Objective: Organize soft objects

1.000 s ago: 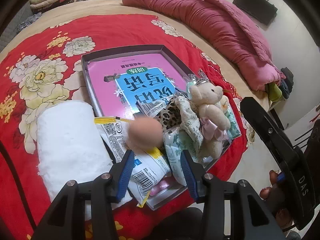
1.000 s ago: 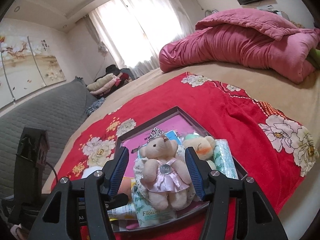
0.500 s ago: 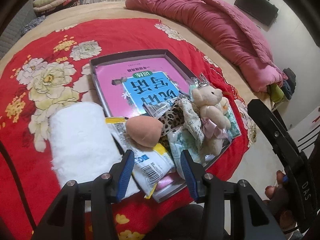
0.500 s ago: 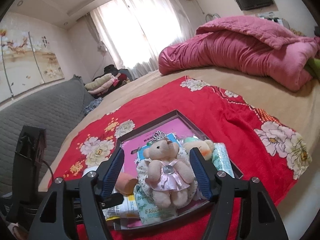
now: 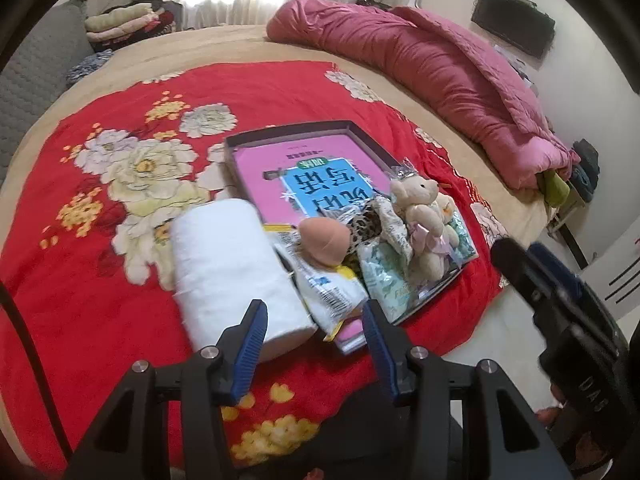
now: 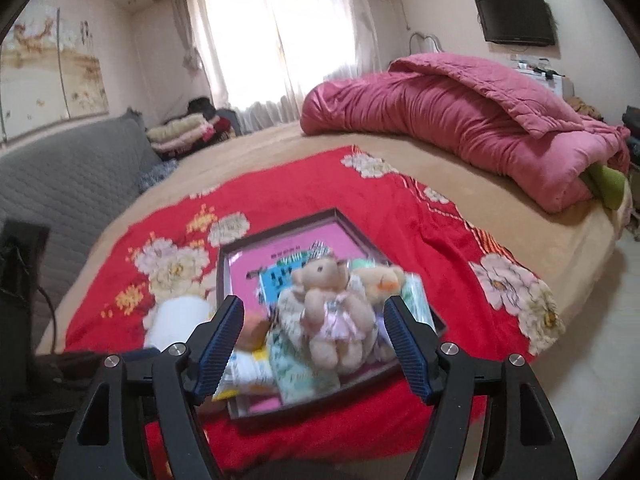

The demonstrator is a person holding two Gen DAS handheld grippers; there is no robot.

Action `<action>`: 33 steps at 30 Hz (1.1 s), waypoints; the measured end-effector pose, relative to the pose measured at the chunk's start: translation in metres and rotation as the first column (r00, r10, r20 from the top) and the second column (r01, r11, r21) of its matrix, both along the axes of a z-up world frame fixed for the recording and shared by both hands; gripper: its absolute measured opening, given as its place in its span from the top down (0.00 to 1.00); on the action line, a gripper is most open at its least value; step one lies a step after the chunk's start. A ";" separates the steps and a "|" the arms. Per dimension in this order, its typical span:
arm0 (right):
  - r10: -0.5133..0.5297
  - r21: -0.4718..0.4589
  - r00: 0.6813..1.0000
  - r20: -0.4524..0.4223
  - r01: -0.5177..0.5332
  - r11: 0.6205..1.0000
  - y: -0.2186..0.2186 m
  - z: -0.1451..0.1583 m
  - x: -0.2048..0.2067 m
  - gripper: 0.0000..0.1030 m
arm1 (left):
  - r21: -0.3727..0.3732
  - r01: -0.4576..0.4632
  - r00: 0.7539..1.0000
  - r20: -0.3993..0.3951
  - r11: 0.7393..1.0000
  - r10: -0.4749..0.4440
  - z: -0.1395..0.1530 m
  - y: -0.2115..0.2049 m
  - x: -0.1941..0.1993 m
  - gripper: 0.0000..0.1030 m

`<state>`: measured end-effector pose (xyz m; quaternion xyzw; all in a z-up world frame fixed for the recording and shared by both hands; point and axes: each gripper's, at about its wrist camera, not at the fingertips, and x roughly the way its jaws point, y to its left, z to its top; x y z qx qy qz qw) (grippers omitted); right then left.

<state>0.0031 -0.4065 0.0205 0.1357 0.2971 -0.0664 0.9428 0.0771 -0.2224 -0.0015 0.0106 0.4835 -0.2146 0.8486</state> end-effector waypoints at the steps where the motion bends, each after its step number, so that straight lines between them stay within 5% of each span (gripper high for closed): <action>1: 0.001 -0.009 1.000 -0.017 -0.001 1.000 0.004 0.001 -0.002 0.28 | -0.002 -0.007 1.000 0.007 1.000 0.007 0.003 0.004 -0.004 0.52; 8: -0.045 -0.010 0.994 -0.100 0.044 0.999 0.026 0.002 -0.023 0.28 | 0.004 -0.039 0.998 0.050 0.999 0.039 0.020 0.027 -0.023 0.52; 18: -0.029 -0.107 0.995 -0.092 0.019 0.994 0.058 0.016 -0.051 0.28 | -0.019 -0.077 0.993 0.093 0.997 0.079 0.035 0.055 -0.049 0.52; 33: -0.013 -0.122 0.991 -0.134 -0.003 0.993 0.080 0.018 -0.079 0.28 | 0.015 -0.041 0.997 0.071 0.999 0.040 0.017 0.044 -0.079 0.51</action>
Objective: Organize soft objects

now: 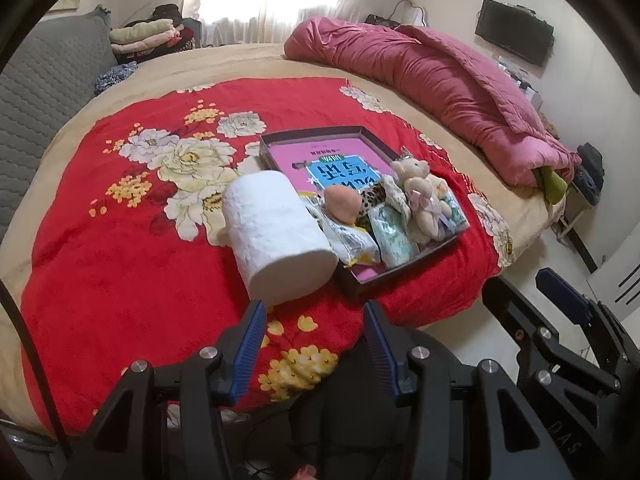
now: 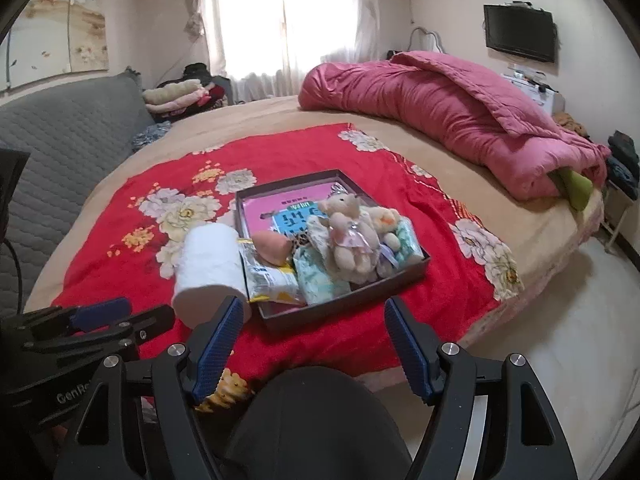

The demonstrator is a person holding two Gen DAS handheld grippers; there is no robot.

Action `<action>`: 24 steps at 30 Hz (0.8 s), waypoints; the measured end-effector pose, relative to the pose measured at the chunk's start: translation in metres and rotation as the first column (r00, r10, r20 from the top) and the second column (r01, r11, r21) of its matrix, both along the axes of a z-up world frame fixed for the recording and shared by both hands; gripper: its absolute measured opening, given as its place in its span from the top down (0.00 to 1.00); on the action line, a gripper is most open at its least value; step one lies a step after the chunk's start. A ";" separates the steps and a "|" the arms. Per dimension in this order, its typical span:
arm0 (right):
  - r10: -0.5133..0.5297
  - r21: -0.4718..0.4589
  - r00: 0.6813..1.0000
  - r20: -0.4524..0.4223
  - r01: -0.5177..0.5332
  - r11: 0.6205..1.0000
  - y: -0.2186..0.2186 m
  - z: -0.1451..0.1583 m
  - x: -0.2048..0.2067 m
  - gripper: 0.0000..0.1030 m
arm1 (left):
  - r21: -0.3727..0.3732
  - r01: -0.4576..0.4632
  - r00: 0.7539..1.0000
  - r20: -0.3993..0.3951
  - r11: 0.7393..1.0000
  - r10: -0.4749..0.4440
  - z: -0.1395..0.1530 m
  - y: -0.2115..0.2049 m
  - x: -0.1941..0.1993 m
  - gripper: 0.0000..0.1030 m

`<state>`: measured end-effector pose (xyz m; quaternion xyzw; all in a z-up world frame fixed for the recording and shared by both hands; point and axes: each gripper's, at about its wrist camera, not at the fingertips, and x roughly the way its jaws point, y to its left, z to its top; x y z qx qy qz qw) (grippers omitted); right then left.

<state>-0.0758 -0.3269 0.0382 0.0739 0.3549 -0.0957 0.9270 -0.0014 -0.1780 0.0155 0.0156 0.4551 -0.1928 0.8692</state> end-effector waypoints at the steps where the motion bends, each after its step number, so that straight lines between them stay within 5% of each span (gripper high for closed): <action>1: -0.006 -0.002 1.000 -0.003 0.006 1.000 0.000 -0.001 -0.001 0.28 | -0.003 0.002 1.000 -0.002 1.000 -0.002 -0.001 0.000 -0.001 0.51; 24: 0.007 -0.067 1.000 -0.019 -0.008 0.998 0.009 -0.006 -0.014 0.28 | 0.024 -0.011 1.000 0.023 1.000 0.011 -0.007 0.004 -0.006 0.51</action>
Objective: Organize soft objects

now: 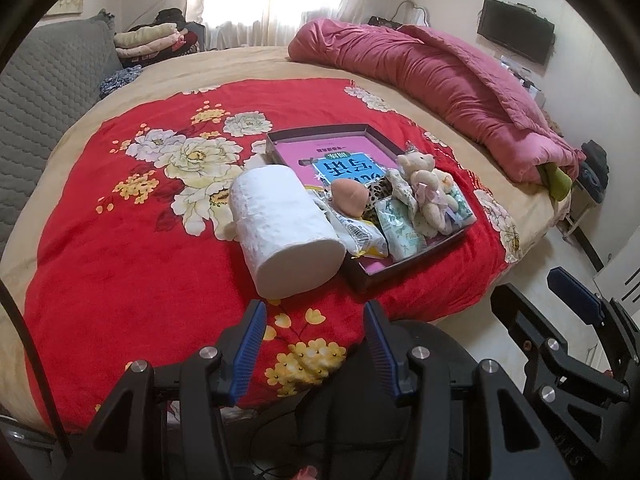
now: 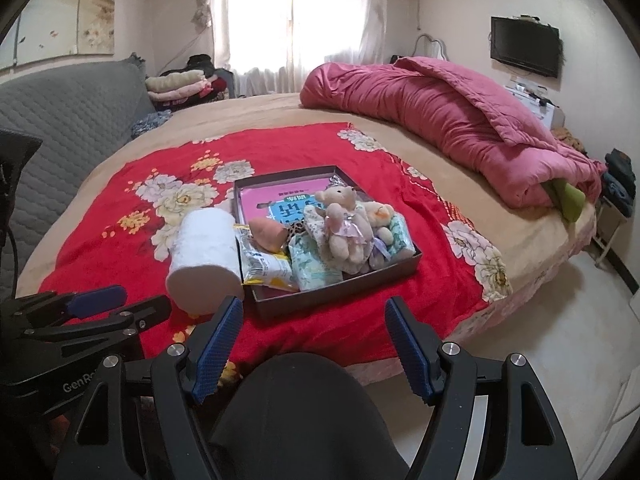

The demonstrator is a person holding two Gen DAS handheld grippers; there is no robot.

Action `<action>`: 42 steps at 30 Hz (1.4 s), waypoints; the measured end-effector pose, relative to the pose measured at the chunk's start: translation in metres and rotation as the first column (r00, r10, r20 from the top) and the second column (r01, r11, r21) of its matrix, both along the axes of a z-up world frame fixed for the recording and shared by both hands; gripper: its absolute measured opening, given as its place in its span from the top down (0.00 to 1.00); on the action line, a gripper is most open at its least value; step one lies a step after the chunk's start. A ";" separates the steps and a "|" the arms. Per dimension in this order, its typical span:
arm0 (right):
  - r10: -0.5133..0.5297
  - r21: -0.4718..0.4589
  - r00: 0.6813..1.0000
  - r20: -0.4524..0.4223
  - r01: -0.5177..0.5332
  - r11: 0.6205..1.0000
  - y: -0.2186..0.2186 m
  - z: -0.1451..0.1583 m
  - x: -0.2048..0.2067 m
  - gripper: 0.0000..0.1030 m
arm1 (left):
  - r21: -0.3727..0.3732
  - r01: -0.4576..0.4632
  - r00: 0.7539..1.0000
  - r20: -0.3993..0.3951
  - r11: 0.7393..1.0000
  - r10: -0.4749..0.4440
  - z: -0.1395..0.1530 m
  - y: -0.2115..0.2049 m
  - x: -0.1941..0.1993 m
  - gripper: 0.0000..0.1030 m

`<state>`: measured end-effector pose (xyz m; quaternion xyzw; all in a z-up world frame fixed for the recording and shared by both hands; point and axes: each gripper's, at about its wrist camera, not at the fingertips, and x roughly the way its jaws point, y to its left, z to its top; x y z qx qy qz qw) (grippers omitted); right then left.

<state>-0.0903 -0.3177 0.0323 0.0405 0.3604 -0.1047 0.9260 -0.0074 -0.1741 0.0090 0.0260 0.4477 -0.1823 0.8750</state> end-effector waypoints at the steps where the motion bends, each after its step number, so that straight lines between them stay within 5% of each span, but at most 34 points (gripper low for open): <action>1: 0.002 -0.001 1.000 0.000 -0.002 1.000 0.001 0.000 0.000 0.28 | 0.001 -0.003 1.000 -0.001 1.000 0.003 0.000 0.000 0.000 0.51; 42: 0.003 0.014 0.999 -0.042 -0.002 1.000 -0.001 -0.008 0.007 0.27 | 0.023 -0.014 1.000 -0.011 1.000 0.014 -0.004 0.001 0.001 0.51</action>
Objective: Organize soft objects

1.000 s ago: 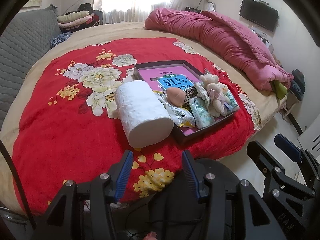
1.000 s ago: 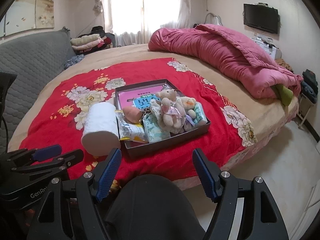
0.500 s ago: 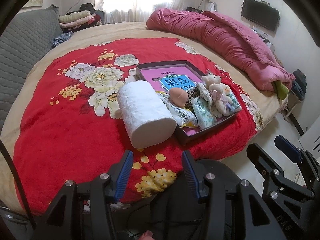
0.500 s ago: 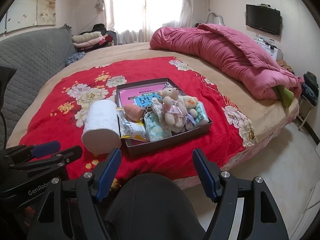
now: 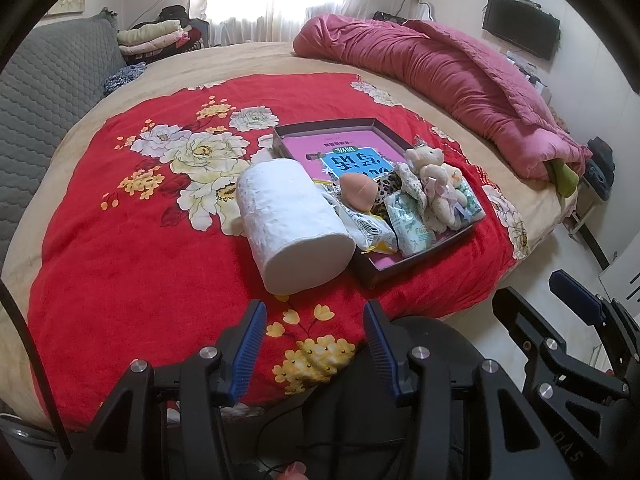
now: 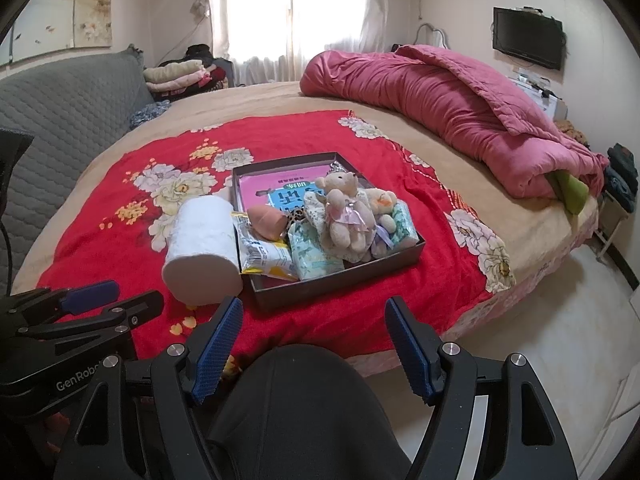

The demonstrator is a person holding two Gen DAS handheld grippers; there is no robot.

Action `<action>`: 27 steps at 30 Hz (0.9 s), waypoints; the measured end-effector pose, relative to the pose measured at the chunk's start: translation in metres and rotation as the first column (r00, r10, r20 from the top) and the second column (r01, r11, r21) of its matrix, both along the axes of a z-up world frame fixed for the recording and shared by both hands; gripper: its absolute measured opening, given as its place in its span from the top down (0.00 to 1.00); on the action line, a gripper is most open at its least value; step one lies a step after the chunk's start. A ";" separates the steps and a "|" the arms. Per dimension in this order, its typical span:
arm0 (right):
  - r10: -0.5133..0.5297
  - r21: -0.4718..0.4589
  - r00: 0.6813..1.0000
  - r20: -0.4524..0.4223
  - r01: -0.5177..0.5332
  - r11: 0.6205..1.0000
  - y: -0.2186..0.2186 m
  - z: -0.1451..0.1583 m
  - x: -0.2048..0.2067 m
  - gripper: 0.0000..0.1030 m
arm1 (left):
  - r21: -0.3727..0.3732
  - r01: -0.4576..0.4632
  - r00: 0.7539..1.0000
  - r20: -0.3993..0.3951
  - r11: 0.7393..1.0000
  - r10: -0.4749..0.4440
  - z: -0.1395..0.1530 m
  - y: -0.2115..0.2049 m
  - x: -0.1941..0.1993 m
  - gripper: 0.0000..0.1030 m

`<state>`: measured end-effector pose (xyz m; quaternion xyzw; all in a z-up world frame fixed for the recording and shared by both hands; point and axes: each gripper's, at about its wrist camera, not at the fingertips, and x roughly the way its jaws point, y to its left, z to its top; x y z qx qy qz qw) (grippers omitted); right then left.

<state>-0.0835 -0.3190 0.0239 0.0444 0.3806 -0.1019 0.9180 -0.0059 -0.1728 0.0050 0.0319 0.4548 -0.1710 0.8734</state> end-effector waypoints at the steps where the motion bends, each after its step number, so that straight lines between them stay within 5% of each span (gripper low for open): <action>1: -0.001 0.000 1.000 -0.001 0.001 1.000 0.000 0.000 0.000 0.27 | 0.000 0.000 1.000 0.000 1.000 0.000 0.000 0.000 0.000 0.51; 27: 0.001 0.004 1.000 -0.018 -0.001 1.000 -0.001 -0.005 0.002 0.27 | 0.012 -0.017 1.000 -0.011 1.000 0.017 -0.003 0.002 0.001 0.51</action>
